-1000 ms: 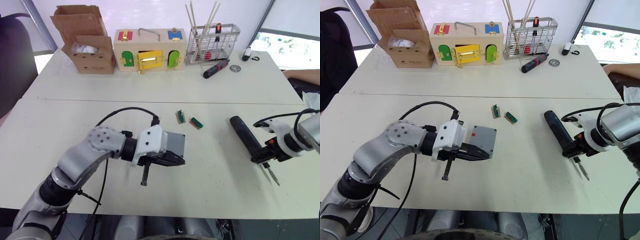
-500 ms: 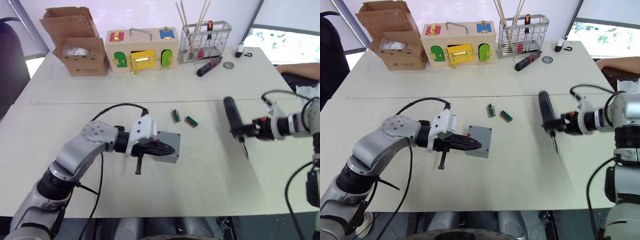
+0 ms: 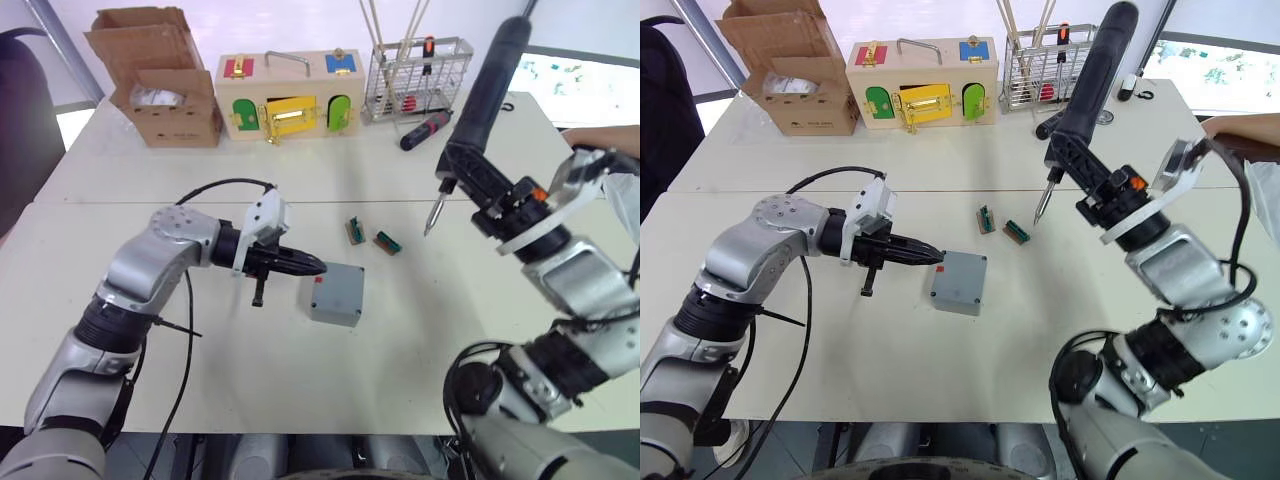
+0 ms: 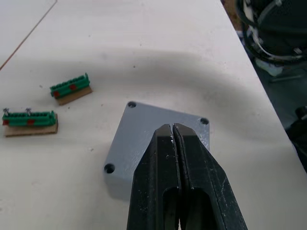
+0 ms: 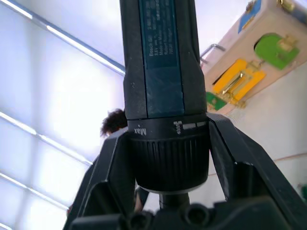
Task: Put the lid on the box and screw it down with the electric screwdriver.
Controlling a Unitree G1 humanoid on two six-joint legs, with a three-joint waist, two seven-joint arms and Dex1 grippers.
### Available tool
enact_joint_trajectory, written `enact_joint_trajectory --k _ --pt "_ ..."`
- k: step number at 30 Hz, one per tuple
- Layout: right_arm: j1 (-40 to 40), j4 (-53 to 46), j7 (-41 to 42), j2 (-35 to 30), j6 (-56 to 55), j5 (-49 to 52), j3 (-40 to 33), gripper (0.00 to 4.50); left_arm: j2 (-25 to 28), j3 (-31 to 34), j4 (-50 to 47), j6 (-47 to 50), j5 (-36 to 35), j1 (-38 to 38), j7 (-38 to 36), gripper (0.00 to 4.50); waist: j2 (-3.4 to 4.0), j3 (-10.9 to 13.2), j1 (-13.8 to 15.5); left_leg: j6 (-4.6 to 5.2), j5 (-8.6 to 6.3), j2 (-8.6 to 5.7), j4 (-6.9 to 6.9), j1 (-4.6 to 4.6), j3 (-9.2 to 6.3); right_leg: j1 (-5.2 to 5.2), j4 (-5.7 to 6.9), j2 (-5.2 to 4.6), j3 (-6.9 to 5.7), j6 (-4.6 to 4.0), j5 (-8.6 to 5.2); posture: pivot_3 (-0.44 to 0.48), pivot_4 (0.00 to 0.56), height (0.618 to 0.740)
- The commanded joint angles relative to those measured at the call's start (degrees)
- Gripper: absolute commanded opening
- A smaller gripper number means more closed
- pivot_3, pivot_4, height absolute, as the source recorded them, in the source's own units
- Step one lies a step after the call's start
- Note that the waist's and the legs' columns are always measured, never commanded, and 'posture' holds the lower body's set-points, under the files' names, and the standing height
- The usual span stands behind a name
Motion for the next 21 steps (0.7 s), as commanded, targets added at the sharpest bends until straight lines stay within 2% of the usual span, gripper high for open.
enact_joint_trajectory --k 1,4,7,11,14,17,21 --pt "3.0 -4.5 -8.5 -7.0 -14.3 15.8 4.6 1.91 0.2 0.8 -0.8 -0.2 -0.2 -1.3 -1.1 0.00 0.04 0.0 0.0 -0.01 0.01 -0.02 0.01 0.00 0.02 0.00 0.00 -0.02 0.01 0.00 0.00 0.000 0.150 0.740" --pt "6.6 -6.5 -11.3 -13.7 -22.3 23.3 9.8 1.91 -0.6 1.3 -1.0 0.9 -1.1 -1.4 -1.1 0.00 0.04 0.0 -0.4 0.00 0.00 -0.02 0.00 0.00 0.02 0.00 -0.04 -0.03 0.01 0.01 -0.01 0.000 0.150 0.740" --pt "7.0 -10.8 -7.2 -19.8 -24.8 16.9 15.7 1.91 -1.6 0.9 -1.8 1.4 -1.0 -0.3 -0.3 0.00 0.07 0.0 -1.4 0.06 -0.03 0.07 -0.02 0.06 0.03 0.01 -0.03 0.11 0.04 0.01 -0.01 0.000 0.150 0.740" --pt "7.6 -14.1 -3.4 -22.0 -30.2 8.6 22.2 1.91 -2.5 1.2 -2.6 2.3 -1.0 0.0 0.5 0.00 0.07 0.0 -2.0 0.09 -0.04 0.19 -0.06 0.13 0.01 0.03 0.01 0.27 0.05 0.00 -0.01 0.000 0.150 0.740" --pt "10.0 -13.9 -1.4 -23.7 -32.8 6.7 24.4 1.91 -2.3 1.4 -3.7 3.1 -1.2 0.4 0.8 0.00 0.07 0.0 -1.5 0.09 -0.04 0.17 -0.04 0.12 0.01 0.05 -0.01 0.23 0.05 0.00 -0.01 0.000 0.150 0.740" --pt "17.3 -11.8 -0.5 -32.3 -29.8 11.8 22.9 1.91 -1.2 1.5 -5.4 3.3 -0.9 1.5 0.7 0.00 0.07 0.0 -0.3 0.09 -0.04 0.05 0.01 0.07 -0.01 0.12 -0.07 0.09 0.03 0.01 -0.01 0.000 0.150 0.740" --pt "27.3 -5.6 0.4 -49.4 -23.9 21.8 17.7 1.91 0.5 0.9 -8.5 2.3 0.1 3.2 0.3 0.00 0.04 0.1 0.5 0.13 -0.06 0.00 0.10 0.02 0.01 0.20 -0.25 -0.01 0.04 0.01 -0.01 0.000 0.150 0.740"
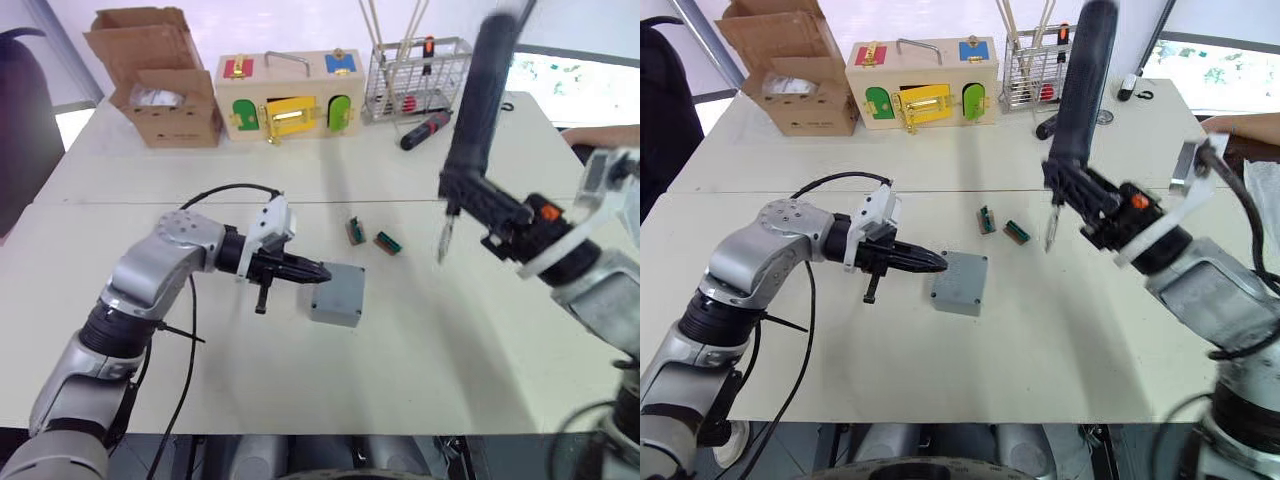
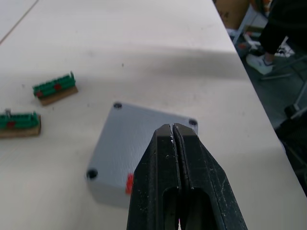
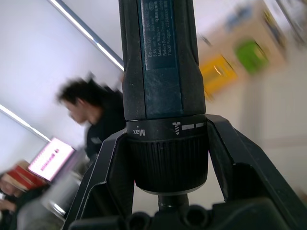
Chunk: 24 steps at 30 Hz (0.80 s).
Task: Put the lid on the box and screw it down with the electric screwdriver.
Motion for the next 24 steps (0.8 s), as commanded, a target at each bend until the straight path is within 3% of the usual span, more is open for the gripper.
enact_joint_trajectory --k 1,5,9,17,24 --pt "6.7 4.2 4.3 -14.0 7.9 5.5 -8.0 1.91 1.4 0.5 -4.8 -1.5 0.1 0.8 -0.3 0.00 0.01 0.0 0.1 0.00 0.00 0.00 0.01 0.00 0.00 0.02 -0.01 0.01 0.00 0.00 0.00 0.000 0.150 0.740" --pt "16.8 13.2 11.1 -28.3 21.1 2.4 -9.8 1.91 2.5 -0.1 -9.4 -1.5 -0.4 1.8 -0.9 0.00 -0.08 0.0 -0.2 0.08 -0.04 0.09 0.02 0.13 0.01 0.18 -0.03 0.16 0.01 0.00 0.00 0.000 0.150 0.740" --pt "13.6 20.7 14.8 -34.9 23.7 -3.5 -2.6 1.91 2.1 0.0 -15.0 -0.7 -1.9 2.9 0.3 0.00 -0.04 0.0 -0.7 0.09 -0.05 0.13 0.01 0.23 0.13 0.19 0.05 0.22 0.11 0.00 0.00 0.000 0.150 0.740" --pt "-3.1 28.1 22.7 -35.3 26.7 -22.6 16.7 1.91 0.7 0.4 -19.3 0.4 -1.3 5.4 7.0 0.00 0.01 0.0 0.0 0.09 -0.05 0.12 0.03 0.21 0.14 0.17 0.01 0.20 0.10 0.01 0.00 0.000 0.150 0.740" --pt "-8.7 29.6 30.7 -30.9 27.6 -34.9 24.0 1.91 0.7 0.5 -21.1 1.8 -1.5 8.7 11.6 0.00 0.03 0.0 -0.2 0.14 -0.08 0.12 0.02 0.16 0.14 0.09 -0.01 0.18 0.11 0.01 0.00 0.000 0.150 0.740"
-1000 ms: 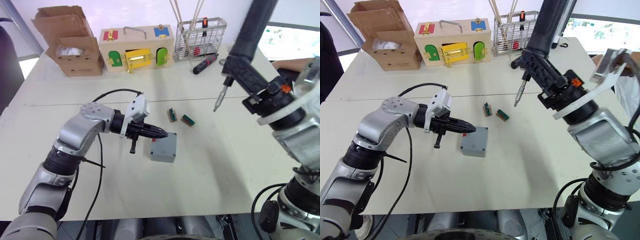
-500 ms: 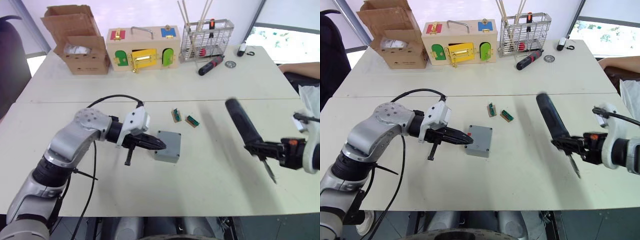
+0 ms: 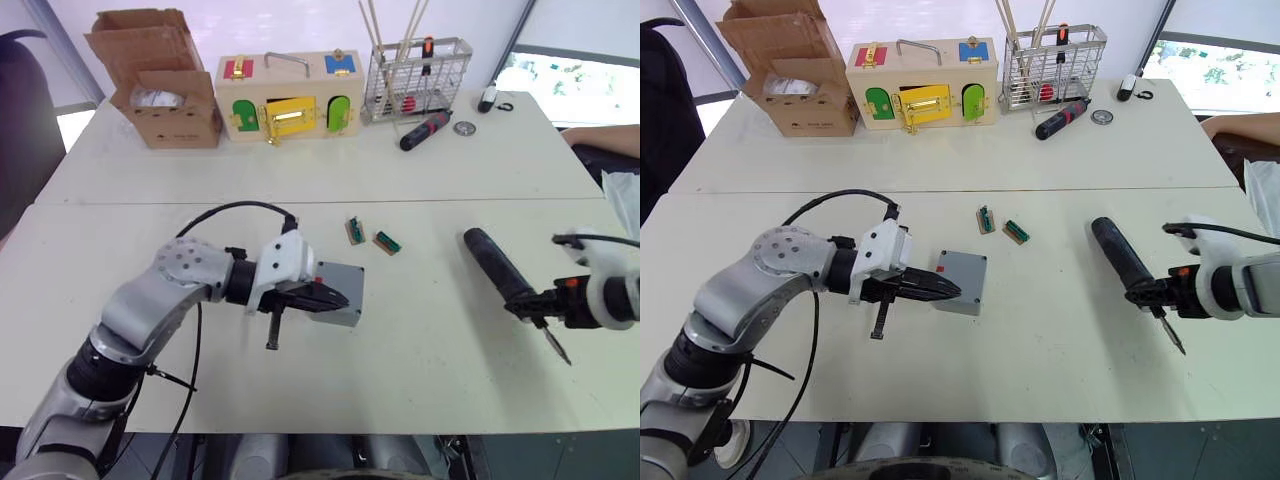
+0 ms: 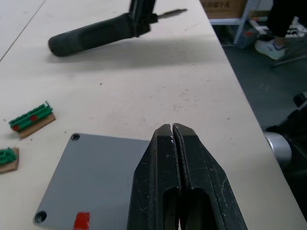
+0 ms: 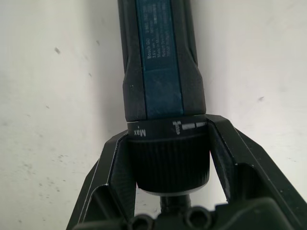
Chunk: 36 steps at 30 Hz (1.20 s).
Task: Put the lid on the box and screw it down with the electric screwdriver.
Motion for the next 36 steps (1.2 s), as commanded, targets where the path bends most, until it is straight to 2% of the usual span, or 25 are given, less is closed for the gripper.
enact_joint_trajectory --k 1,4,5,11,17,23,28,36 --pt "-1.5 -0.9 3.7 0.7 -0.8 -6.2 0.6 1.91 0.4 1.1 -3.5 1.2 -1.3 0.9 1.6 0.00 0.00 0.0 0.0 0.00 0.00 0.00 0.00 0.00 0.00 0.00 0.00 0.00 0.00 0.00 0.00 0.000 0.150 0.740" --pt "0.0 -2.6 6.1 1.8 -2.4 -11.1 1.7 1.91 0.6 1.4 -3.5 1.4 -1.7 1.1 1.9 0.00 0.00 0.0 0.1 0.00 0.00 0.00 0.00 0.00 0.00 0.00 0.00 0.00 0.00 0.00 0.00 0.000 0.150 0.740" --pt "0.6 -3.2 6.9 2.1 -2.9 -12.5 1.9 2.88 0.5 1.2 -3.3 1.3 -1.6 1.0 2.0 0.00 0.00 0.0 0.1 0.00 0.00 0.00 0.01 0.00 0.00 0.01 0.00 0.00 0.00 0.00 0.00 0.000 0.150 0.740" --pt "-0.8 -4.2 13.7 1.0 -3.9 -19.9 4.5 4.48 0.3 0.9 -1.6 0.6 -1.2 0.3 1.7 0.00 -0.01 0.0 0.0 0.00 0.00 -0.01 0.02 0.01 0.00 0.01 0.02 -0.01 -0.01 0.00 0.00 0.000 0.150 0.740" --pt "-12.0 3.1 22.4 2.8 -4.4 -28.6 13.7 4.48 -0.5 -0.5 -0.9 -0.4 -0.2 0.7 2.2 0.00 0.00 0.0 -0.1 0.00 0.00 -0.02 0.02 0.04 0.00 0.00 0.03 -0.01 0.00 0.00 0.00 0.000 0.150 0.740" --pt "-21.8 8.9 33.4 5.1 -6.8 -38.5 25.9 4.48 -0.5 -0.2 -2.8 -0.1 -0.1 3.0 3.9 0.00 0.00 0.0 0.0 0.00 0.00 -0.02 0.01 0.03 0.00 -0.03 0.03 -0.03 0.00 0.00 0.00 0.000 0.150 0.740" --pt "-24.5 11.4 41.5 5.4 -8.6 -44.9 32.2 4.48 0.1 0.4 -4.4 0.6 -0.5 4.9 5.4 0.00 -0.02 0.0 0.0 0.00 0.00 -0.02 0.02 0.02 -0.03 -0.02 0.02 -0.06 -0.02 0.00 0.00 0.000 0.150 0.740" --pt "-24.7 10.9 49.3 5.1 -9.4 -51.6 35.8 4.48 -0.1 -0.3 -4.6 0.2 0.0 6.0 6.9 0.00 -0.03 0.0 0.4 -0.01 0.00 -0.03 0.02 0.02 -0.08 -0.01 0.03 -0.09 -0.06 0.00 0.00 0.000 0.150 0.740"
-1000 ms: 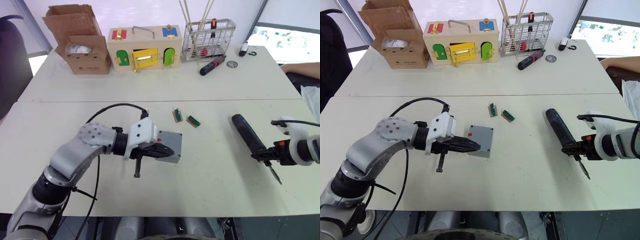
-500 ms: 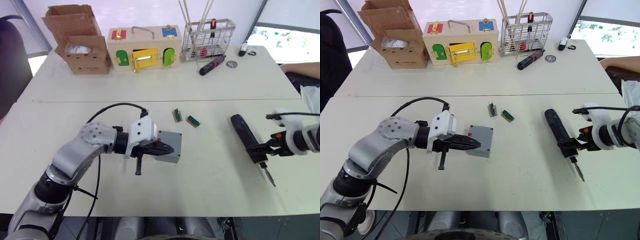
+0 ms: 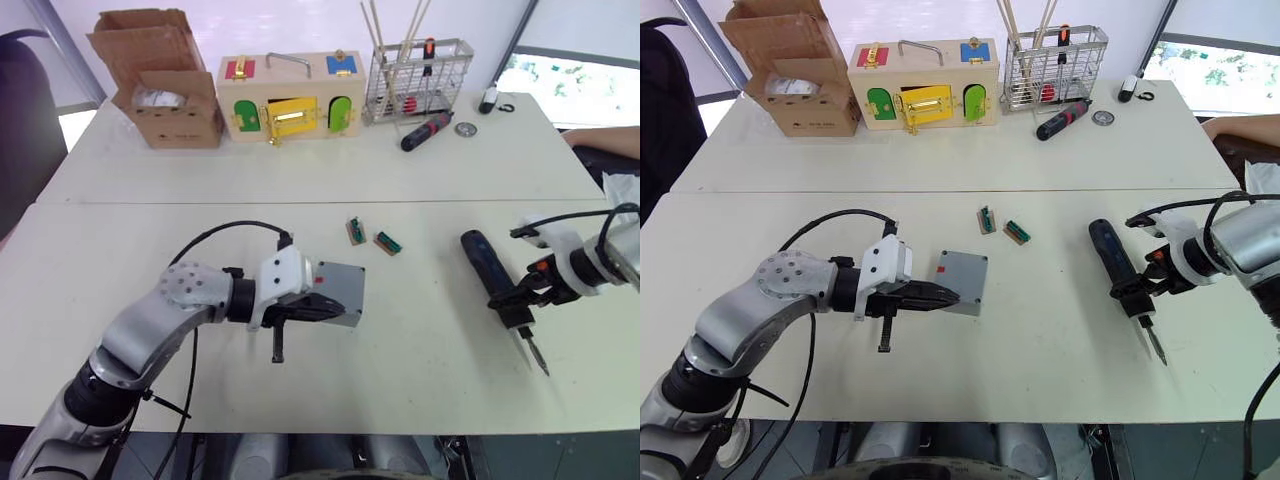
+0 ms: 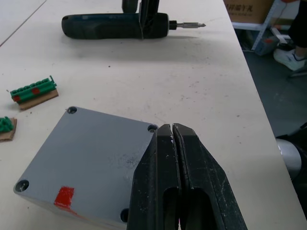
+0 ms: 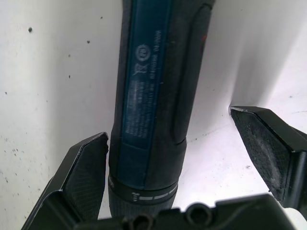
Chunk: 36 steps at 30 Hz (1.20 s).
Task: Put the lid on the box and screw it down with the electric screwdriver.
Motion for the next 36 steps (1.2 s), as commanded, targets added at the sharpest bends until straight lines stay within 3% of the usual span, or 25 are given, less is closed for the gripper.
enact_joint_trajectory --k 1,6,8,16,22,27,33,36 --pt "1.1 -1.0 2.9 -0.6 0.1 -2.6 2.6 4.48 -0.1 0.1 -1.5 -0.8 0.3 -0.1 0.4 0.00 -0.01 0.0 0.2 0.00 0.00 0.00 0.00 0.00 0.00 0.00 0.00 0.00 0.00 0.00 0.00 0.000 0.150 0.740" --pt "3.0 -4.8 3.5 -1.0 1.6 -5.4 3.3 4.48 -0.5 -0.3 -1.1 -1.2 0.8 -0.2 0.8 0.00 -0.02 0.0 1.1 0.00 0.00 -0.01 0.01 0.00 -0.01 0.00 0.00 -0.01 -0.02 0.00 0.00 0.000 0.150 0.740" --pt "4.8 -5.0 -0.9 0.2 2.9 -7.9 2.4 4.01 -1.1 -0.8 -0.9 -1.2 1.0 -0.4 1.2 0.00 -0.09 -0.1 1.1 -0.01 0.00 -0.02 0.02 0.00 -0.03 0.01 0.00 -0.02 -0.03 0.00 0.00 0.000 0.150 0.740" --pt "8.4 -10.4 -2.2 -1.8 7.0 -9.0 1.1 2.02 -4.6 -2.3 1.2 -3.2 3.1 -0.8 2.8 0.00 -0.21 -0.1 2.4 -0.02 0.01 -0.04 0.03 0.01 -0.09 0.06 -0.01 -0.04 -0.08 0.00 0.00 0.000 0.150 0.740" --pt "11.1 -11.5 -0.7 -3.5 5.3 -9.6 1.3 1.99 -5.2 -2.2 0.8 -3.2 3.6 -0.4 3.2 0.00 -0.22 -0.1 2.8 -0.01 0.00 -0.09 0.06 0.01 -0.09 0.10 -0.03 -0.09 -0.10 0.00 0.00 0.000 0.150 0.740" --pt "8.3 -7.7 -1.5 0.7 7.0 -8.6 -2.1 1.99 -3.7 -1.2 1.5 -3.6 3.7 -0.4 2.5 0.00 -0.37 -0.2 2.5 -0.01 0.00 -0.08 0.05 0.02 -0.10 0.11 -0.04 -0.07 -0.11 0.00 0.00 0.000 0.150 0.740" --pt "0.5 -4.8 0.7 5.5 16.7 -0.2 -14.9 1.99 -2.1 1.5 6.4 -4.9 1.9 -1.7 -1.0 0.00 -0.38 -0.2 1.7 -0.04 0.02 -0.03 0.04 0.06 -0.04 0.04 0.04 0.02 -0.05 -0.02 0.01 0.000 0.150 0.740" --pt "-4.1 -0.1 -2.0 11.0 21.0 6.9 -29.5 1.99 -1.7 1.4 10.7 -6.4 3.2 -3.9 -2.9 0.00 -0.15 -0.1 0.9 -0.04 0.02 -0.04 0.01 -0.02 -0.02 -0.10 0.12 0.02 -0.03 -0.02 0.01 0.000 0.150 0.740"
